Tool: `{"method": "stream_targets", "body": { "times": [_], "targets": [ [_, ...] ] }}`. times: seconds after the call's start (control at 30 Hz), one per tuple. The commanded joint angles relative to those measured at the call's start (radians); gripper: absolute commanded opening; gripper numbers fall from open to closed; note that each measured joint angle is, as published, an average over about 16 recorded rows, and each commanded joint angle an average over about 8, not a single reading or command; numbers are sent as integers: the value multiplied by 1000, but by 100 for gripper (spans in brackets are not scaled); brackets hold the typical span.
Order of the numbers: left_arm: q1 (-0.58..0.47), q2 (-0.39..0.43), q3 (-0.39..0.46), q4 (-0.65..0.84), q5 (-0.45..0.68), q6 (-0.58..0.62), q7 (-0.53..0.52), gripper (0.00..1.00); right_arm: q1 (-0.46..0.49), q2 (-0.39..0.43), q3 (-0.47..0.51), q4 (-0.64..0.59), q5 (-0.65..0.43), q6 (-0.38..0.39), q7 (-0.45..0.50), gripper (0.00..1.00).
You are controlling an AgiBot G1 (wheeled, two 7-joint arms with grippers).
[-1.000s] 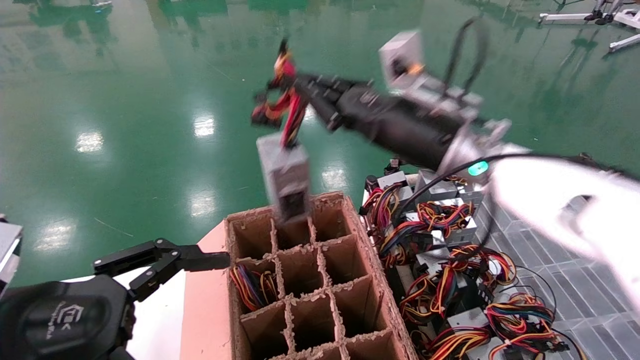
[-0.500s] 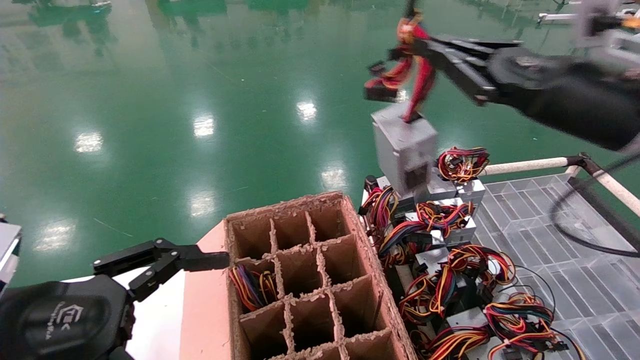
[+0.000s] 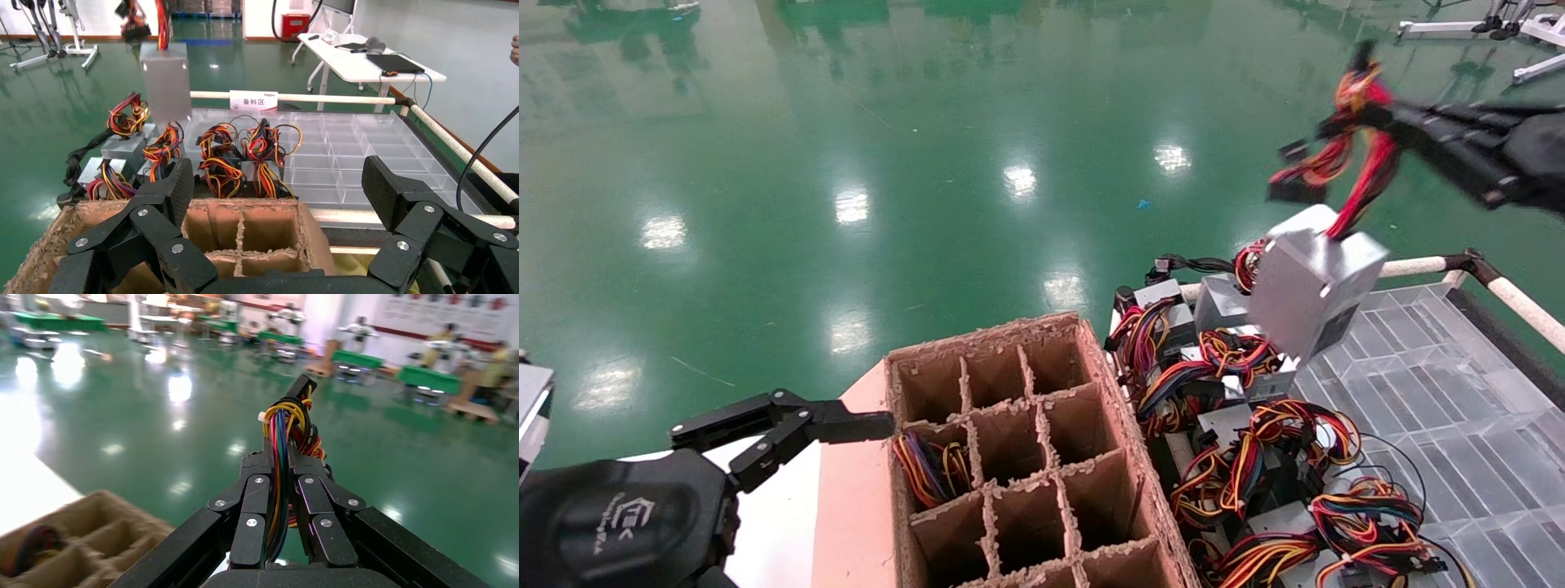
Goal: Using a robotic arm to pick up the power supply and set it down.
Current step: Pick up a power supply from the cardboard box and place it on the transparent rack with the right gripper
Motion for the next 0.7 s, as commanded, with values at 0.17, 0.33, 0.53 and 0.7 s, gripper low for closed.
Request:
{"method": "stream_targets", "body": {
  "times": [0.17,0.33,0.53,0.7],
  "targets": [
    [0,0,0,0,0,0,0,100,15,23,-9,-42,-14,70,0,0],
    [0,0,0,0,0,0,0,100,-1,12,-13,-63,-20,131,0,0],
    [0,0,0,0,0,0,0,100,-34,-2,-16,-79,-24,203,-2,0],
    [0,0,0,0,0,0,0,100,-69,-20,-15,-82,-24,255,4,0]
  ]
}}
